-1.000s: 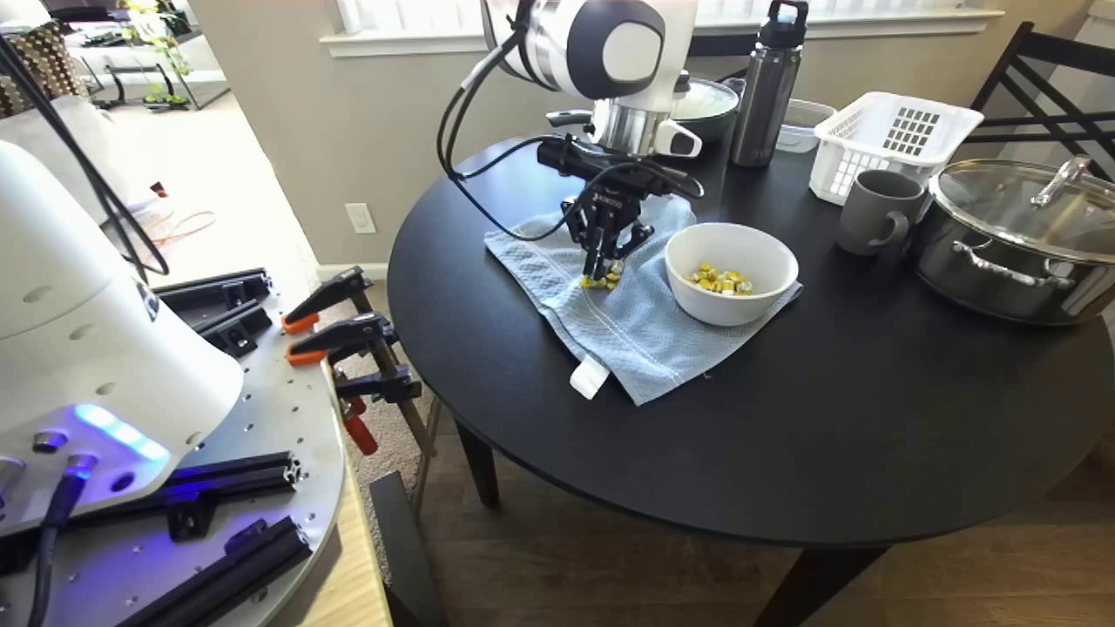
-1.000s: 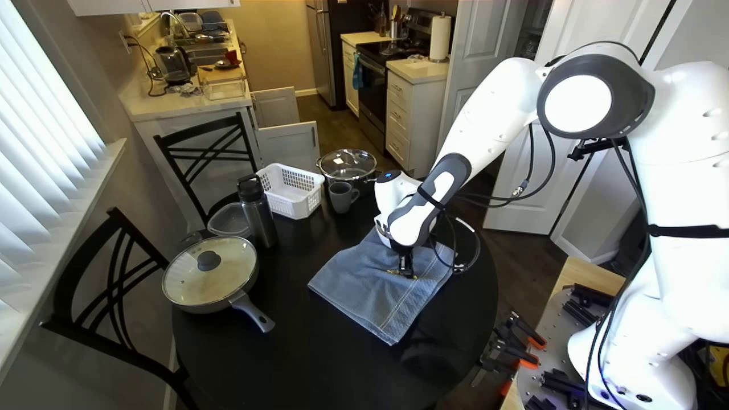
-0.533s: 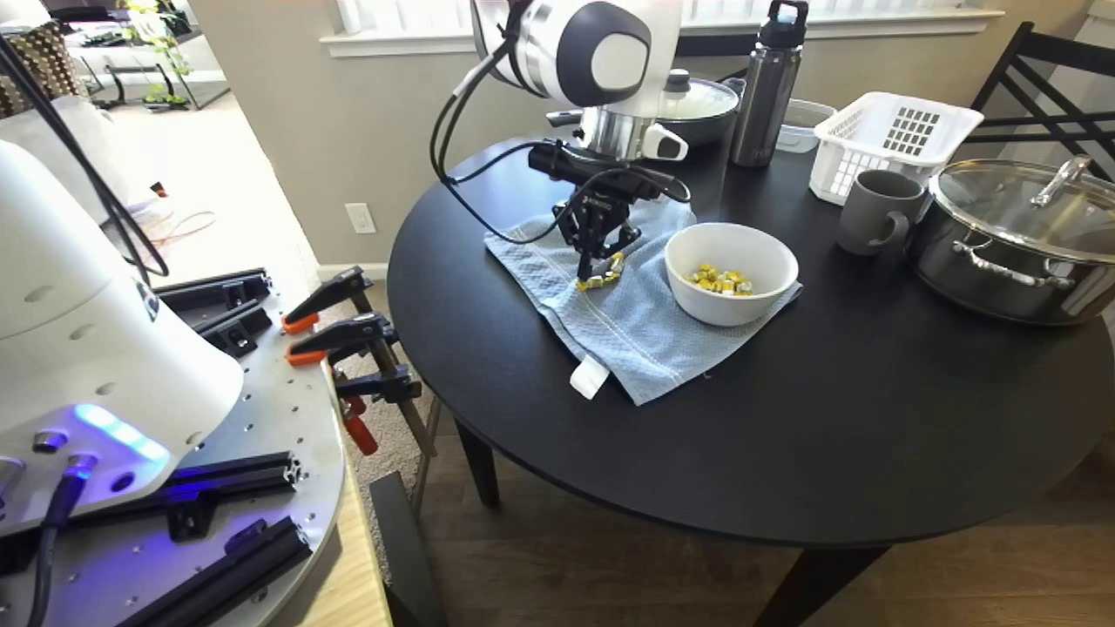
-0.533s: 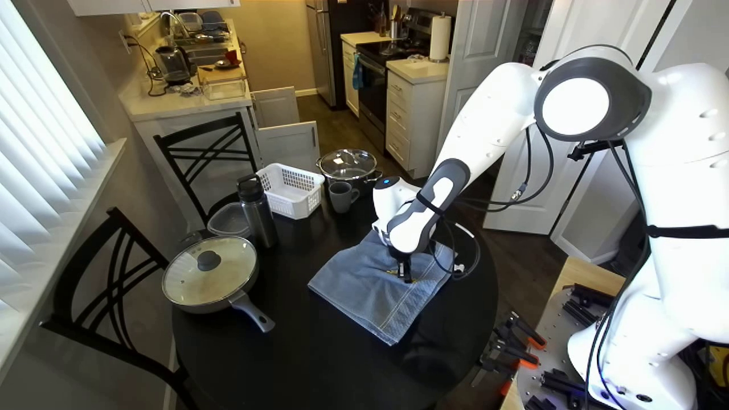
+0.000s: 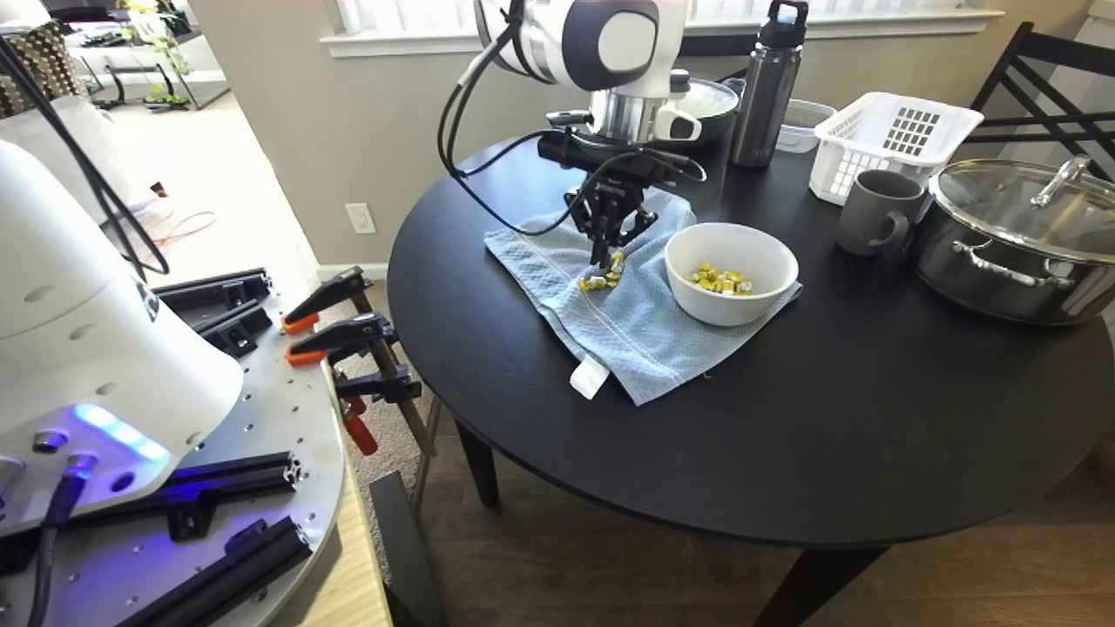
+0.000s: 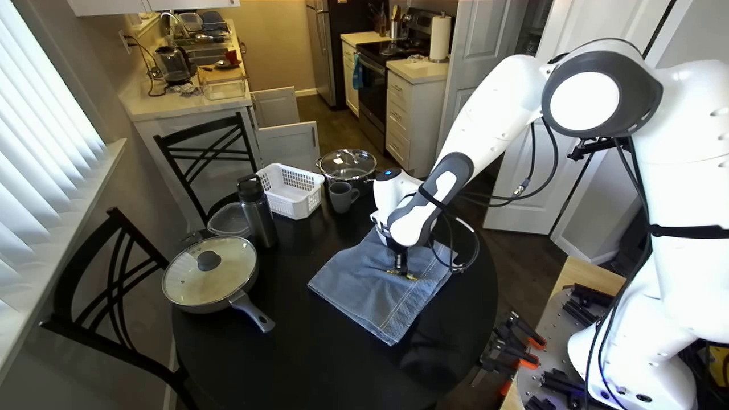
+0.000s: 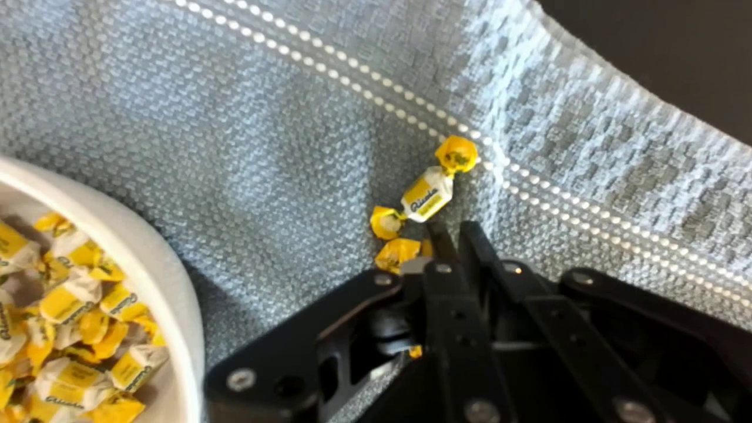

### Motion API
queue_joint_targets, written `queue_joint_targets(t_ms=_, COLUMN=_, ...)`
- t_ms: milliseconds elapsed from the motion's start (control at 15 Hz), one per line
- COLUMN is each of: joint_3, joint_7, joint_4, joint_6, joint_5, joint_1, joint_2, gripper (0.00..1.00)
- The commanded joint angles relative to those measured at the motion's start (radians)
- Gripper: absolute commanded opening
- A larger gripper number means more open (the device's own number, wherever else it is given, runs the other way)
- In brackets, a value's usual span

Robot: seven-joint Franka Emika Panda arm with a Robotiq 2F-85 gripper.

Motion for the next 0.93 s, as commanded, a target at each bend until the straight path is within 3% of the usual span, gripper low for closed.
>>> queue_joint_targets(t_ms=0, joint_3=-0.016, joint_7=0.002, joint_4=-0.050, joint_6=0.019, joint_5=-0.025, joint_1=0.003, joint_2=-0.055, gripper=0.42)
queue_joint_targets(t_ms=600, joint_3=-0.031, joint_7=0.012, joint_4=-0.062, joint_6=0.015, joint_5=-0.028, joint_1=0.002, joint_2=-0.020, gripper=0.98)
queue_joint_targets(t_ms=667, joint_3=-0.033, joint_7=0.012, joint_4=-0.063, joint_6=0.016, joint_5=-0.030, joint_1=0.002, joint_2=-0.019, gripper=0.99)
queue_joint_targets(t_ms=733, joint_3=-0.035, joint_7=0.012, joint_4=-0.064, joint_6=0.018, joint_5=-0.031, joint_1=0.002, joint_2=-0.019, gripper=0.91)
queue_joint_targets(t_ms=800, joint_3=-0.036, joint_7=0.010, joint_4=-0.063, joint_6=0.019, joint_5=-0.031, joint_1=0.001, joint_2=-0.018, gripper=0.66)
queue_joint_targets(t_ms=867, joint_3=-0.034, joint_7=0.007, joint_4=-0.061, joint_6=0.020, joint_5=-0.030, joint_1=0.000, joint_2=-0.015, gripper=0.65)
